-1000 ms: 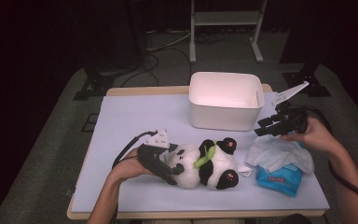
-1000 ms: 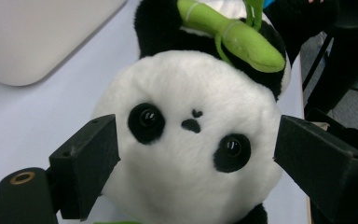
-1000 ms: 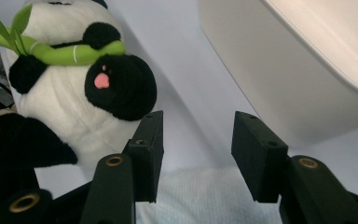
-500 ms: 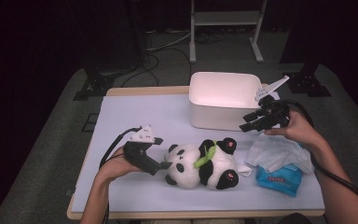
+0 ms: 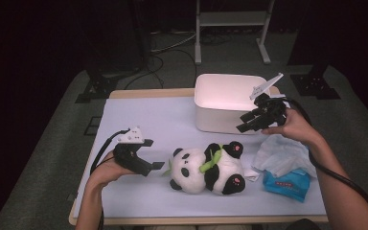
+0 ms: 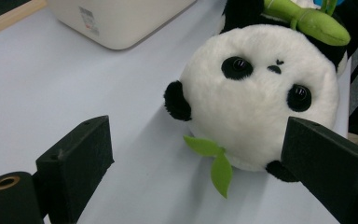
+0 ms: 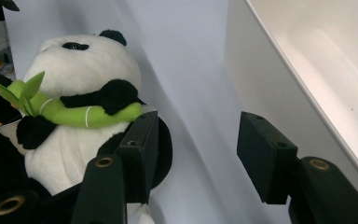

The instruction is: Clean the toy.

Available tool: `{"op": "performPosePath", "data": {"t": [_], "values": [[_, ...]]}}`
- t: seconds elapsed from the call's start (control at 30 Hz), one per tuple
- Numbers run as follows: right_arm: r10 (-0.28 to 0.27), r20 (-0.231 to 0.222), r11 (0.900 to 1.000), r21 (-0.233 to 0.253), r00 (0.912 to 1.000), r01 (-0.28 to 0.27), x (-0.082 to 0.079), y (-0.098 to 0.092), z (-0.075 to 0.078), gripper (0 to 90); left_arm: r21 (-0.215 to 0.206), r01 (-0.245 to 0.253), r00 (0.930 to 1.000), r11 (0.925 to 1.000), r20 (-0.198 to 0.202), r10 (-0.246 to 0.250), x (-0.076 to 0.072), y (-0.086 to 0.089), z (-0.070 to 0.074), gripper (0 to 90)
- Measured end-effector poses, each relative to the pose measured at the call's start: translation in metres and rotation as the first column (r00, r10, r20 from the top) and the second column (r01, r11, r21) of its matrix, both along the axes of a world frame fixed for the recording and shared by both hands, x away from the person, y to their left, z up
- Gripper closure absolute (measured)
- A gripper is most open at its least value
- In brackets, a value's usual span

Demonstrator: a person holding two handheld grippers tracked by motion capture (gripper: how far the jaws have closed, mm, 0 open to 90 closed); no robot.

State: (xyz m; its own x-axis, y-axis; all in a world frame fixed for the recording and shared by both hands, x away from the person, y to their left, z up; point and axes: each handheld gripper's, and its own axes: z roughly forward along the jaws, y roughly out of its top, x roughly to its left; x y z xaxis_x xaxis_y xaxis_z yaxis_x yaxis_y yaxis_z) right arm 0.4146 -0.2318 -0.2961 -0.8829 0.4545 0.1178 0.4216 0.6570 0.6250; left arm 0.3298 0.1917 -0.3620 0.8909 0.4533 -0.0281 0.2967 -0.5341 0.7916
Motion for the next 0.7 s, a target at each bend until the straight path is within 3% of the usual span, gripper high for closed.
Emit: {"op": "performPosePath", "data": {"t": [0.1, 0.7], "values": [[0.007, 0.007, 1.0, 0.003, 0.9999, -0.007, 0.0, 0.003, 0.0, 47.2, -0.015, -0.009, 1.0, 0.9998, 0.003, 0.009, -0.002, 0.003, 0.001, 8.0], [0.046, 0.01, 0.999, -0.016, 0.9989, -0.045, 0.016, 0.024, 0.008, 47.2, 0.002, -0.052, 0.9986, 0.9987, -0.011, 0.052, 0.0, 0.016, -0.005, 8.0]]}}
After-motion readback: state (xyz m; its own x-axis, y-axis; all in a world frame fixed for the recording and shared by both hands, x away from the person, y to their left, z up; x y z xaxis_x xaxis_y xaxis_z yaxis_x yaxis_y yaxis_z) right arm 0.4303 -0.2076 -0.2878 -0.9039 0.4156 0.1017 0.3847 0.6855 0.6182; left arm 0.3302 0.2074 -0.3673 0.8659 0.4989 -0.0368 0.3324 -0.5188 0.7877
